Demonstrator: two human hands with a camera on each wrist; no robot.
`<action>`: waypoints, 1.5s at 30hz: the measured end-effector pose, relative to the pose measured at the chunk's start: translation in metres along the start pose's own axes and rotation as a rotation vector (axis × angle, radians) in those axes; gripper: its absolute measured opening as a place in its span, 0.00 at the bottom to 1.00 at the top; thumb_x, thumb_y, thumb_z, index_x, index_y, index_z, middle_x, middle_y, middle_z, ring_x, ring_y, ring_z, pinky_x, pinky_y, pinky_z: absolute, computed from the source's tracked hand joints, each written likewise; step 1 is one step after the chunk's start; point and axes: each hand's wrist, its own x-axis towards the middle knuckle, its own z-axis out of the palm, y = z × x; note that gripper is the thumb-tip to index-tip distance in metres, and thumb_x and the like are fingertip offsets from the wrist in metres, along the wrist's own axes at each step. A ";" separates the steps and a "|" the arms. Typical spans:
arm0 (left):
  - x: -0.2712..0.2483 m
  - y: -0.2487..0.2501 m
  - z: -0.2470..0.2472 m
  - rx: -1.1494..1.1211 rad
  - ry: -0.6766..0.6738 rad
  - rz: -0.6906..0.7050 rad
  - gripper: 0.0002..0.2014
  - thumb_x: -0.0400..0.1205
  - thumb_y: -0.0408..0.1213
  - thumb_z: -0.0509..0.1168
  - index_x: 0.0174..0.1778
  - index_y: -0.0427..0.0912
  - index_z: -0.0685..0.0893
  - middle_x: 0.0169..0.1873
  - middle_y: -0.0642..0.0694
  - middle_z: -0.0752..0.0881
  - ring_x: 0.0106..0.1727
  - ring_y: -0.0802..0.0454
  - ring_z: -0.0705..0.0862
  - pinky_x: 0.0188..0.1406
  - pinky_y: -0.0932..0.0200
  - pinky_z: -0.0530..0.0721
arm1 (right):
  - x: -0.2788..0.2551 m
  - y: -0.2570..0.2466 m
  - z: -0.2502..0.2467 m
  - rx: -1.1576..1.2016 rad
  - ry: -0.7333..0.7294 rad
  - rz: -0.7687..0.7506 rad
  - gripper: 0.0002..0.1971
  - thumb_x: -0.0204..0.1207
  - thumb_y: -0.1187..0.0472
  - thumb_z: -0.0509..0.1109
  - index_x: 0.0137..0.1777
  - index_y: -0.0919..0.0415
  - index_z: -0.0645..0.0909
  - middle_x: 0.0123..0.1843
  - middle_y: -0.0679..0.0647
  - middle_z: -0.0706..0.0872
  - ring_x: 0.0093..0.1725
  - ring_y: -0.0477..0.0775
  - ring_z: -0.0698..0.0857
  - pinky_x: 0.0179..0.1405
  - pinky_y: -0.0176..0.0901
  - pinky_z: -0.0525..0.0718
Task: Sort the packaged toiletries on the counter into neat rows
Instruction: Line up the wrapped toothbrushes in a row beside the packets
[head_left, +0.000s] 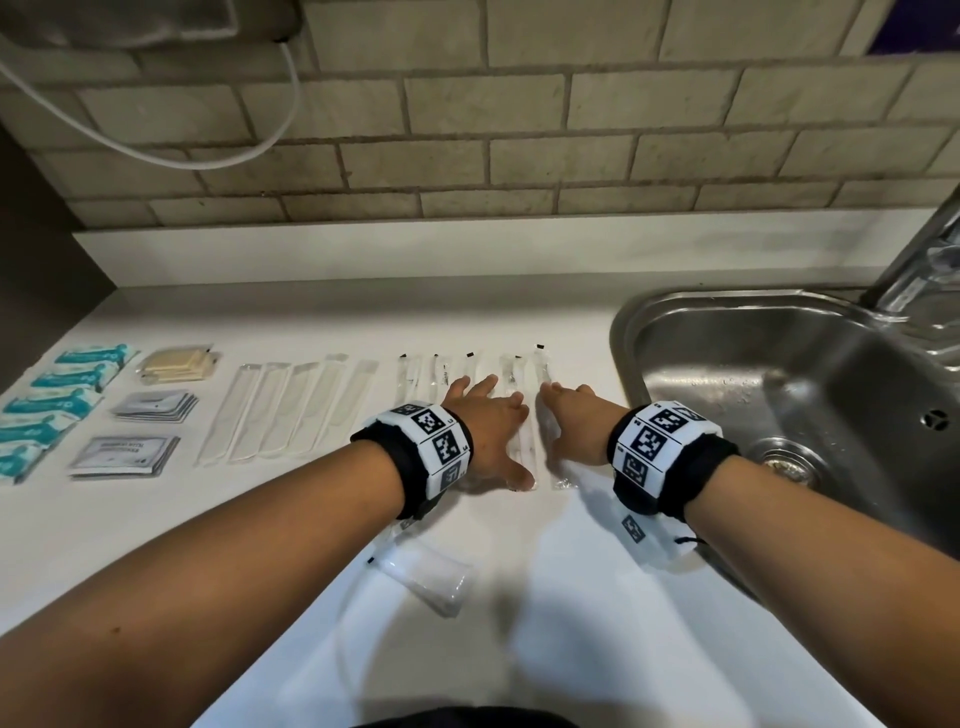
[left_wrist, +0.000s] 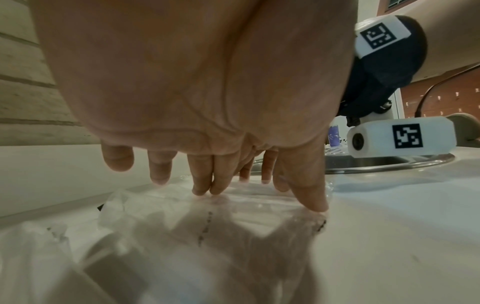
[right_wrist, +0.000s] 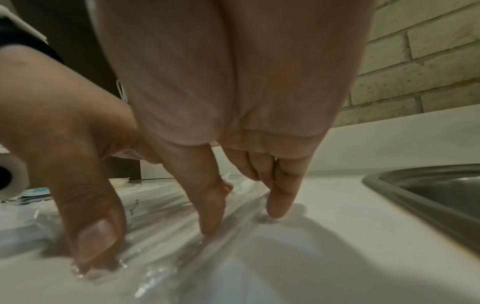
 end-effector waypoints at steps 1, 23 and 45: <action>-0.001 0.000 0.000 0.000 0.000 -0.001 0.48 0.73 0.69 0.64 0.84 0.45 0.59 0.86 0.50 0.53 0.86 0.41 0.43 0.80 0.35 0.40 | 0.000 -0.001 0.000 -0.002 0.005 -0.006 0.35 0.69 0.63 0.78 0.73 0.66 0.64 0.66 0.59 0.76 0.69 0.60 0.71 0.58 0.52 0.78; 0.000 -0.005 0.000 -0.024 -0.009 -0.005 0.47 0.72 0.70 0.64 0.83 0.46 0.62 0.86 0.50 0.53 0.86 0.41 0.45 0.80 0.35 0.41 | 0.003 0.001 -0.001 0.023 0.002 -0.011 0.29 0.63 0.59 0.79 0.62 0.62 0.70 0.60 0.56 0.77 0.62 0.60 0.78 0.59 0.56 0.82; -0.089 -0.198 0.039 -0.015 0.079 -0.231 0.14 0.80 0.51 0.64 0.58 0.51 0.80 0.77 0.55 0.72 0.85 0.41 0.54 0.80 0.39 0.48 | 0.058 -0.194 0.006 -0.242 0.079 -0.292 0.27 0.76 0.35 0.62 0.63 0.55 0.81 0.65 0.53 0.83 0.70 0.59 0.74 0.73 0.57 0.66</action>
